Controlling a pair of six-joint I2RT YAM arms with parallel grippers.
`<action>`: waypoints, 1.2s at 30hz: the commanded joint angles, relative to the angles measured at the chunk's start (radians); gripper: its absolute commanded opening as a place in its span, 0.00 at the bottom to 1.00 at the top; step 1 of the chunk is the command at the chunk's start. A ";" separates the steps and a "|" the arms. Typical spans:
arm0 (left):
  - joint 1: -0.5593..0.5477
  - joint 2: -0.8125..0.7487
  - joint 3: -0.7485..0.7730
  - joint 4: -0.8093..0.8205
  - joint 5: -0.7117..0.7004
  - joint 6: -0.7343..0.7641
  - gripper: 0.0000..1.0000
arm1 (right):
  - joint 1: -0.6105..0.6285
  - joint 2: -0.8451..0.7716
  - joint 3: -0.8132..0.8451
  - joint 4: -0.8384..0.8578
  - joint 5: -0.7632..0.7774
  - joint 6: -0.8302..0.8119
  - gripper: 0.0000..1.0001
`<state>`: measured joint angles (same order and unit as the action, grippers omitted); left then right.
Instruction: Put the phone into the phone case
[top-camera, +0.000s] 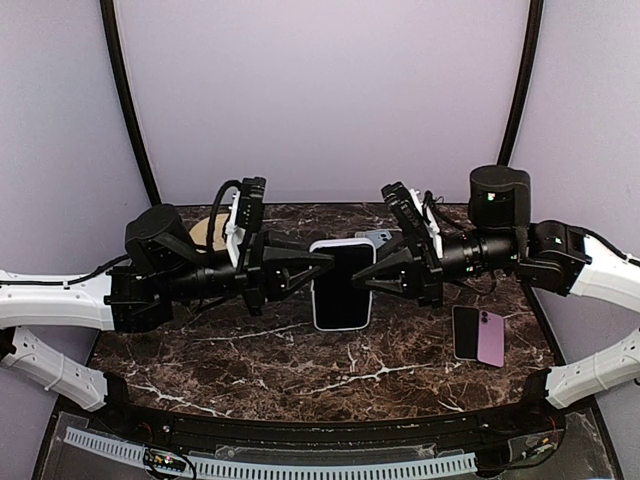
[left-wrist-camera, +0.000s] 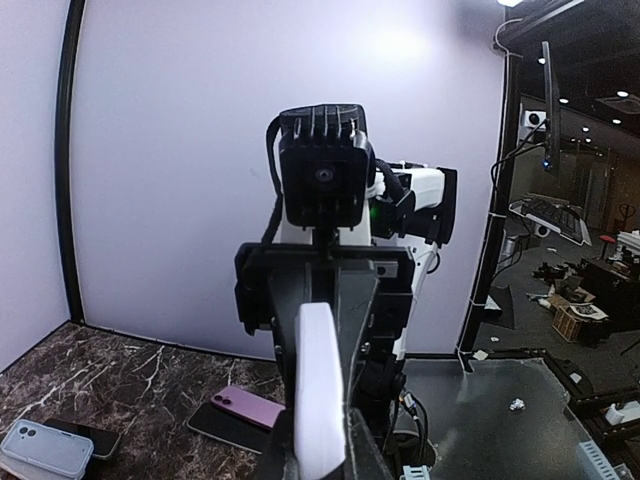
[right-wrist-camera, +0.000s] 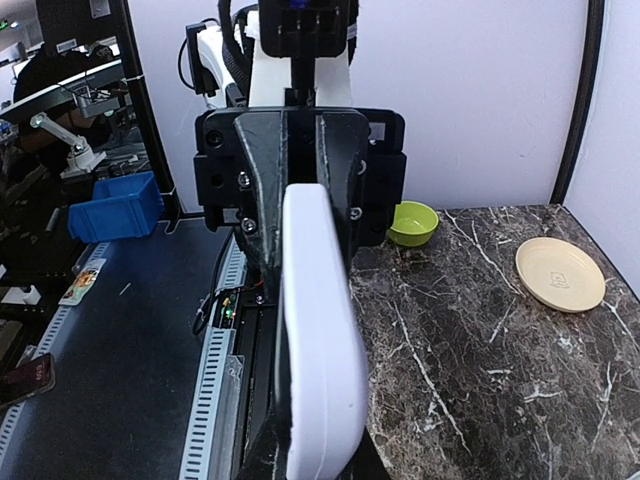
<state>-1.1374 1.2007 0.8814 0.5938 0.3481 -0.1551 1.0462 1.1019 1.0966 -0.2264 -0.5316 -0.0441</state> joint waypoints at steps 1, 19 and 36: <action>-0.005 -0.005 -0.010 0.061 -0.014 0.001 0.00 | -0.003 -0.001 0.037 0.062 0.003 0.007 0.02; -0.007 -0.010 -0.005 0.031 -0.021 0.023 0.00 | -0.003 0.018 0.043 0.105 0.027 0.070 0.11; -0.008 -0.078 -0.046 0.136 -0.096 0.013 0.00 | -0.003 0.012 -0.040 0.146 0.027 0.122 0.23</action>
<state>-1.1431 1.1957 0.8478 0.5926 0.3042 -0.1440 1.0451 1.1107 1.0973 -0.1444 -0.5137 0.0330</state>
